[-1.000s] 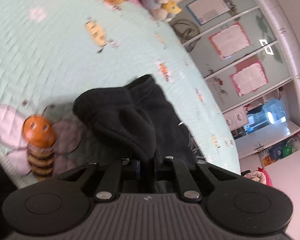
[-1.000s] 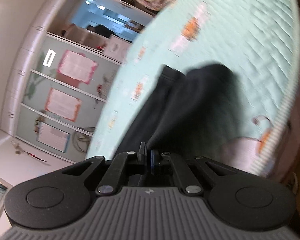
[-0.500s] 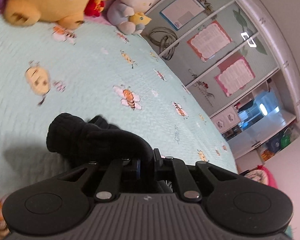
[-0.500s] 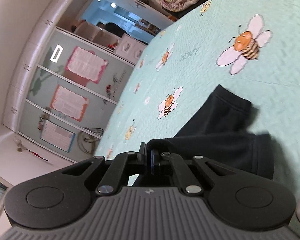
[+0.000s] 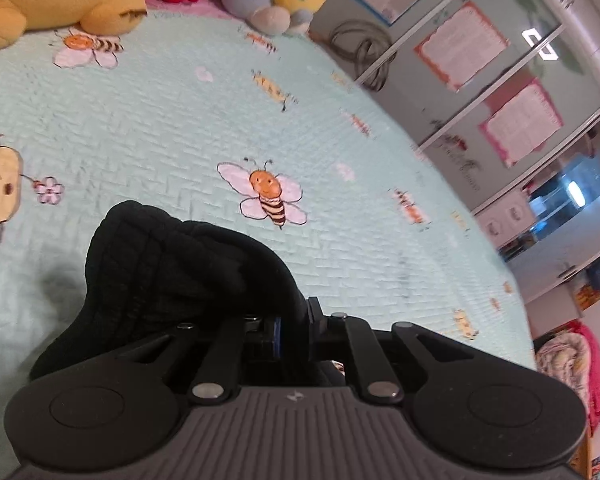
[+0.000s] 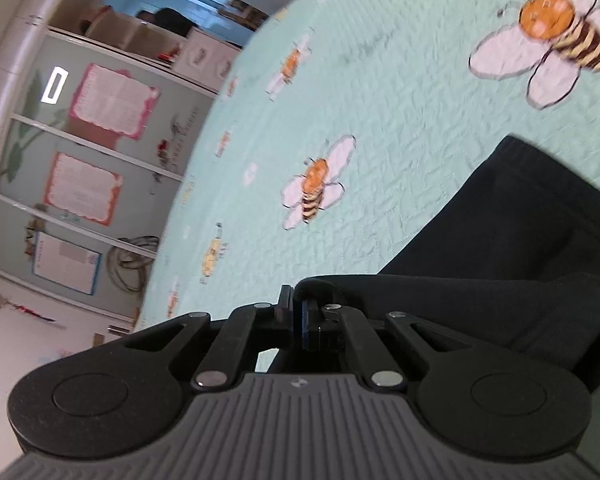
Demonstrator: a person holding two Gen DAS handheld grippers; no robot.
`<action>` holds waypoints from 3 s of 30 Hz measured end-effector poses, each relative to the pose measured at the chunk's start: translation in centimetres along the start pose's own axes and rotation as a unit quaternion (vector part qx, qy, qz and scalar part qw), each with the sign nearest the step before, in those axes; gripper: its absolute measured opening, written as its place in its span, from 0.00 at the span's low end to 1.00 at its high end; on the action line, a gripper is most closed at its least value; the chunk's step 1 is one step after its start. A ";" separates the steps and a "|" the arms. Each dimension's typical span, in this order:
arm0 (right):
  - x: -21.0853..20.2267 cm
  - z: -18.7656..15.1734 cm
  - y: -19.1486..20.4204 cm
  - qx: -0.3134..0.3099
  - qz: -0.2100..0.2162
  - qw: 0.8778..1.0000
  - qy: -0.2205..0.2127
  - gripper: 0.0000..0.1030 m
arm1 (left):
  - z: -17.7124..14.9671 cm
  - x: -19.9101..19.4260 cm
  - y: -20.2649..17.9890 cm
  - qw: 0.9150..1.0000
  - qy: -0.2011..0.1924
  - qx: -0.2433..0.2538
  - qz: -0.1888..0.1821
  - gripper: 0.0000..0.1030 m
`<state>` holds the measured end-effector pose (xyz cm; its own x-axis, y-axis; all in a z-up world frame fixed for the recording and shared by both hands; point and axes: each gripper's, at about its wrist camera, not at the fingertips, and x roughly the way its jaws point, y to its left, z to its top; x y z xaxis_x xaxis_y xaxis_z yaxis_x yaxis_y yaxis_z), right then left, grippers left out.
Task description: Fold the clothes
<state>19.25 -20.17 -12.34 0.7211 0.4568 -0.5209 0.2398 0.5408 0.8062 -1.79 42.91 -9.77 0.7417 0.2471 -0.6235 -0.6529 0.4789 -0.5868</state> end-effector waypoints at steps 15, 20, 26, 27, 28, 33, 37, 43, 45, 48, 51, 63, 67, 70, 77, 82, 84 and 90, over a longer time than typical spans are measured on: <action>4.5 1.0 -1.3 -0.001 0.023 0.999 0.041 0.26 | 1.0 5.8 1.8 0.998 0.063 -0.002 0.021 0.50; -1.5 1.8 -1.7 -0.012 0.131 0.990 0.059 0.30 | 1.8 3.5 2.1 0.997 0.065 -0.025 -0.016 0.55; 0.5 2.4 -2.6 0.064 0.057 0.992 0.088 0.62 | 1.6 3.2 0.3 0.995 0.085 -0.054 0.000 0.59; 0.8 2.6 -2.8 0.097 0.051 0.990 0.086 0.60 | 1.3 2.8 -0.2 0.995 0.086 -0.051 -0.008 0.59; 0.9 2.8 -2.8 0.122 0.057 0.988 0.078 0.59 | 1.1 2.3 -0.6 0.995 0.084 -0.042 -0.019 0.59; -4.1 2.1 -0.6 0.005 0.151 0.989 0.008 0.60 | -0.7 -0.1 -1.9 0.997 0.061 0.036 -0.022 0.60; -9.0 -1.2 0.2 -0.174 0.099 0.979 -0.035 0.66 | -3.3 -2.8 -1.4 0.996 0.035 0.071 -0.031 0.60; -13.0 -10.6 -1.9 -0.495 -0.077 0.856 -0.126 0.67 | -10.2 -6.4 1.6 0.997 0.046 0.044 -0.049 0.60; -12.6 -13.1 -3.0 -0.562 -0.118 0.807 -0.138 0.67 | -12.4 -7.3 2.6 0.996 0.065 0.038 -0.047 0.60; -11.1 -14.2 -4.4 -0.601 -0.154 0.771 -0.146 0.67 | -14.9 -8.4 3.8 0.995 0.092 0.039 -0.029 0.60; -9.8 -13.8 -5.0 -0.612 -0.161 0.760 -0.149 0.67 | -15.8 -9.2 4.9 0.995 0.100 0.029 -0.012 0.60; -5.5 -11.7 -3.3 -0.682 -0.150 0.710 -0.084 0.31 | -17.3 -9.8 5.1 0.993 0.110 0.032 0.017 0.60; -7.8 -8.5 -2.4 -0.586 -0.097 0.802 -0.067 0.11 | -18.1 -9.4 4.5 0.992 0.121 0.039 0.015 0.60; -10.6 -4.9 -2.1 -0.449 -0.030 0.890 -0.070 0.10 | -18.6 -9.1 4.1 0.990 0.132 0.046 0.015 0.60; -12.1 2.3 -7.8 -0.129 0.003 0.990 -0.057 0.12 | -19.1 -8.8 4.5 0.989 0.144 0.034 0.011 0.62; -10.4 2.0 -11.8 -0.074 -0.012 0.995 -0.059 0.22 | -19.7 -8.7 4.7 0.987 0.155 0.030 0.016 0.63; -11.3 0.6 -11.5 -0.100 0.022 0.992 -0.076 0.42 | -19.8 -8.6 5.0 0.987 0.158 0.030 0.022 0.63; -10.2 -2.2 -10.1 -0.146 0.033 0.986 -0.067 0.50 | -20.6 -7.7 5.2 0.984 0.176 0.026 0.029 0.63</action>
<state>8.09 -28.77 -15.82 0.8134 0.4105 -0.4121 0.0064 0.7021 0.7120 -14.00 26.16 -18.66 0.5990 -0.0271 -0.8003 -0.6762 0.5181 -0.5237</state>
